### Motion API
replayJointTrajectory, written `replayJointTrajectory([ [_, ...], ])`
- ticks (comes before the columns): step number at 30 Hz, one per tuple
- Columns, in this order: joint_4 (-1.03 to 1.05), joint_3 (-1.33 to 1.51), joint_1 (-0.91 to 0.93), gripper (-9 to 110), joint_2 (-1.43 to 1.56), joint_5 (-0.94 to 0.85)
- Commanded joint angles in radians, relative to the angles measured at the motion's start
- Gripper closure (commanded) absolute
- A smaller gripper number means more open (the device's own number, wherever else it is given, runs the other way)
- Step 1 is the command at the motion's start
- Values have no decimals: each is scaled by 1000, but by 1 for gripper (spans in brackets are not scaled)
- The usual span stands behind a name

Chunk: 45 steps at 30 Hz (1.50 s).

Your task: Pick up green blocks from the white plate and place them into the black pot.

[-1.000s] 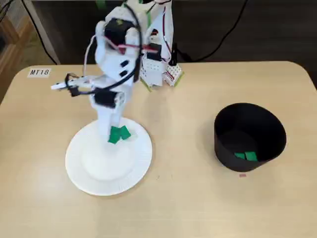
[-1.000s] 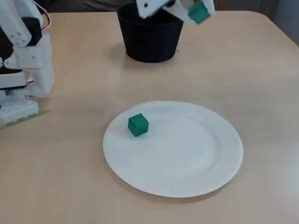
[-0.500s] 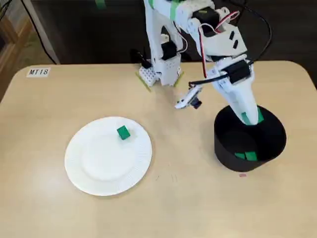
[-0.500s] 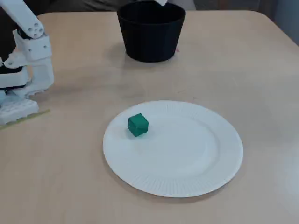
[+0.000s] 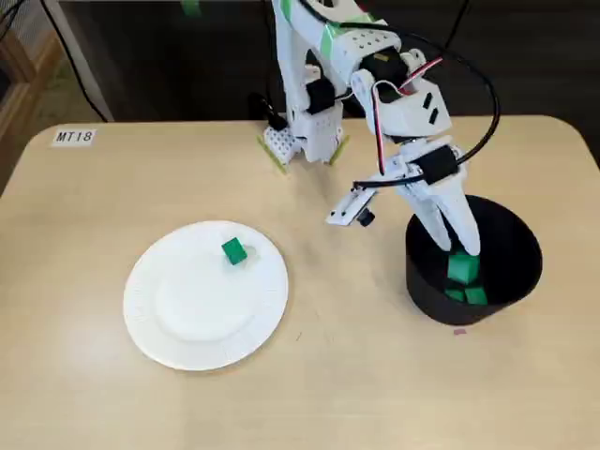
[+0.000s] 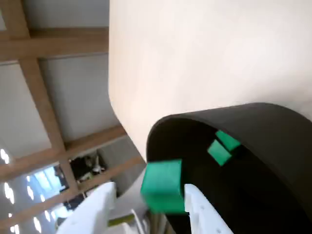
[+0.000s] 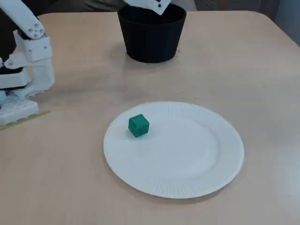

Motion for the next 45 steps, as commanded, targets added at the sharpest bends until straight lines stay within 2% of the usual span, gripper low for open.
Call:
replayJointTrajectory([
  [1,46,-34,14,87,55,-2],
  [4,152,-74,69,104,89,-2],
  [10,394,-169,308,104,141,52],
  [18,641,-160,706,104,132,451],
  [23,779,-178,841,104,81,649],
  [28,839,-178,910,104,75,733],
  [31,845,-178,928,104,58,744],
  [33,848,-186,942,95,32,721],
  [37,968,-299,969,84,-107,577],
  [40,1034,-379,982,79,-222,466],
  [45,1051,-413,1019,76,-314,405],
])
